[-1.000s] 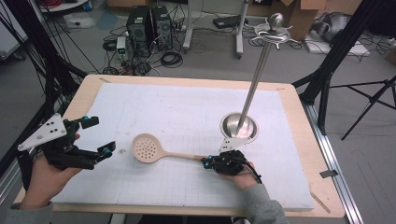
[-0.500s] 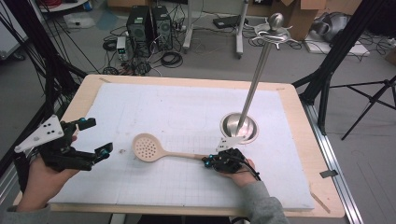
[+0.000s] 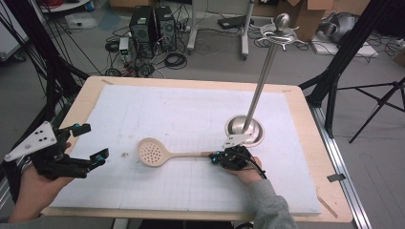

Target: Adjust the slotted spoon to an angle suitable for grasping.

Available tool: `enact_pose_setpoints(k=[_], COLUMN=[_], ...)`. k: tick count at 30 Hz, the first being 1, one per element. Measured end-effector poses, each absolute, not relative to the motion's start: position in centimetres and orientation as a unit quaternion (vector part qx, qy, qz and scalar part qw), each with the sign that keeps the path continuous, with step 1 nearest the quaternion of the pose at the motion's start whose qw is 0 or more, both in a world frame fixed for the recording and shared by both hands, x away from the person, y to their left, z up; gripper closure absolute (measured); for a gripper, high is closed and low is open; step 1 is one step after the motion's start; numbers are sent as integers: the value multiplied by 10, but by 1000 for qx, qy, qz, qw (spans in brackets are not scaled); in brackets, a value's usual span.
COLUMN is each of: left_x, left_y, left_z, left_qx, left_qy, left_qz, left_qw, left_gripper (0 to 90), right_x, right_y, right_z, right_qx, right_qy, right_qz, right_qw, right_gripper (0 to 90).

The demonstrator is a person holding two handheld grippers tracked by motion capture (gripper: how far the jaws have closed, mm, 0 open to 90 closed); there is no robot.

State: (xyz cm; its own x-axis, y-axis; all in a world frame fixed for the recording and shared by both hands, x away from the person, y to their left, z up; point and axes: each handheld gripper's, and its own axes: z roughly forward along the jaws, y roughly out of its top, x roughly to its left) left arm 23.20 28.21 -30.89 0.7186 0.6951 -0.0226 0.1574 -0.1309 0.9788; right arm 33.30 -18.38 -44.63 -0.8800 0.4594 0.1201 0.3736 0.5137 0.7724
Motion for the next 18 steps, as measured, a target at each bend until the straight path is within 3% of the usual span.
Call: enact_pose_setpoints(k=[7,18], left_x=[233,233], left_y=[285,285], left_z=[-312,-312], left_qx=[717,717], left_qy=[302,303], left_qz=[226,223], left_qw=[586,587], left_gripper=[20,20], right_x=[332,347], right_y=[-151,-105], right_z=[-428,-432], right_qx=[222,226], right_qy=[856,858], right_qz=[465,460], right_qw=[47,22], right_gripper=[900,900])
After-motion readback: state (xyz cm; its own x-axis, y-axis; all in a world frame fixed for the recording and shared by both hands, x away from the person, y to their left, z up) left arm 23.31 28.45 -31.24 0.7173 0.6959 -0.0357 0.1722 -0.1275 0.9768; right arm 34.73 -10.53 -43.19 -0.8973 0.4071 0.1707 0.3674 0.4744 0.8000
